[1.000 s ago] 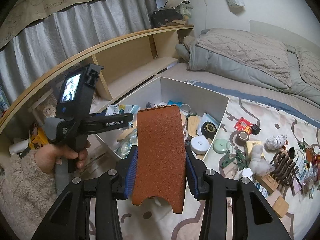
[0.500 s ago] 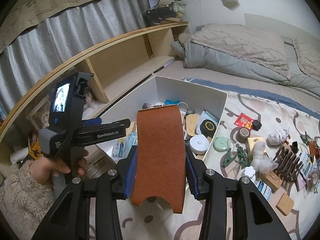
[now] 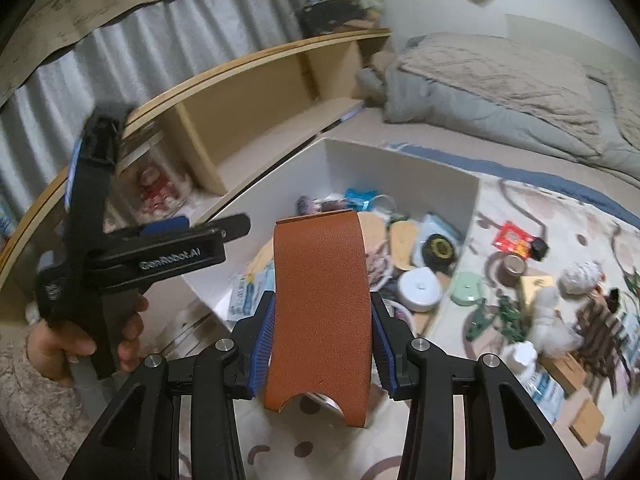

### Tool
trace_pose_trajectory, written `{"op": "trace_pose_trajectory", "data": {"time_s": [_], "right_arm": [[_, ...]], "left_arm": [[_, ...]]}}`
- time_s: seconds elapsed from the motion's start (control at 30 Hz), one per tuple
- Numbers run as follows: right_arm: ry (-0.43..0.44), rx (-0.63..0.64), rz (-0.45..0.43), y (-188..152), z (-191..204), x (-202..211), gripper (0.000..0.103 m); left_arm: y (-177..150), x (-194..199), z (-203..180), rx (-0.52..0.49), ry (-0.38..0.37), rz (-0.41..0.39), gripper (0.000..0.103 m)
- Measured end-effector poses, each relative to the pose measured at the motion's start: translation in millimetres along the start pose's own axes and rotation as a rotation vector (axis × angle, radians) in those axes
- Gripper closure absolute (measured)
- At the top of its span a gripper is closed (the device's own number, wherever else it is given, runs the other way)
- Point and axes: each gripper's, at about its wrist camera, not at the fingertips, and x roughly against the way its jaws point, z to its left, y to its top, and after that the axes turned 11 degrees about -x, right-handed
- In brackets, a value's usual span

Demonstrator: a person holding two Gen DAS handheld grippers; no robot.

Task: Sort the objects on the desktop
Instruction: 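Open the left tool to drop the medicine packet into the white box, then lower the leather strip into the white box and open the right tool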

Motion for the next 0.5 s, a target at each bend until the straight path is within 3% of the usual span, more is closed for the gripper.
{"op": "trace_pose_trajectory", "data": {"time_s": [0.2, 0.5], "right_arm": [[-0.058, 0.106, 0.017, 2.9, 6.1, -21.0, 0.059], [-0.054, 0.099, 0.103, 10.2, -3.1, -53.1, 0.059]], "left_arm": [[1.5, 15.3, -2.7, -0.005, -0.001, -0.03, 0.014], [3.8, 29.5, -0.8, 0.005, 0.001, -0.063, 0.014]]}}
